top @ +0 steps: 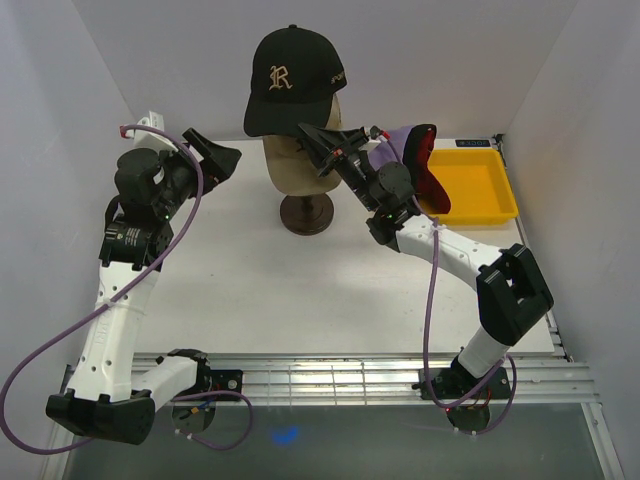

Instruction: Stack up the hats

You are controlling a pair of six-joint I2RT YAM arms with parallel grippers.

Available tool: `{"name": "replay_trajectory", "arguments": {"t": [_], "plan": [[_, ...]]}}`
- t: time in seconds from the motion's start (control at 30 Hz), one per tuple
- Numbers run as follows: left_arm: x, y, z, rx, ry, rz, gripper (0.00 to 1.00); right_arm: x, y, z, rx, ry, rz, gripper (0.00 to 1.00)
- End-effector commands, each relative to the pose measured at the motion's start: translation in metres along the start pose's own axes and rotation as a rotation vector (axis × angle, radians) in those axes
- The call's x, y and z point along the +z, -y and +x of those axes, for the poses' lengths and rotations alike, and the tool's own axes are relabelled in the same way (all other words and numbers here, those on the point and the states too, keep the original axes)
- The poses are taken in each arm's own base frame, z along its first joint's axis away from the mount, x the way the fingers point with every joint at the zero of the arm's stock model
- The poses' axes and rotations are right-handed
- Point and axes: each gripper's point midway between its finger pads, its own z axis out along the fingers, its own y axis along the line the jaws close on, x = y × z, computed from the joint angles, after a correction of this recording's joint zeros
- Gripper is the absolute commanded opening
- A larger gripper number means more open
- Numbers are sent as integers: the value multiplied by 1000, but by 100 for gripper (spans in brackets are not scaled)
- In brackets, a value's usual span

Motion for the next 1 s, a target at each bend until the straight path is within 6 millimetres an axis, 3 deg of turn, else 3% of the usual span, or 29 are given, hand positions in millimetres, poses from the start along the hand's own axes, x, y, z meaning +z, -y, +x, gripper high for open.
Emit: {"name": "replay_trajectory", "arguments": {"t": [0.0, 0.33, 0.97], "plan": [[-5, -2, -1, 16, 13, -7, 94, -1, -39, 19, 13, -73, -103, 8], [-1, -5, 3, 13, 3, -12, 94, -6, -47, 14, 15, -120, -130, 8], [3, -11, 6, 17, -2, -30, 94, 7, -59, 17, 60, -229, -154, 8]]}}
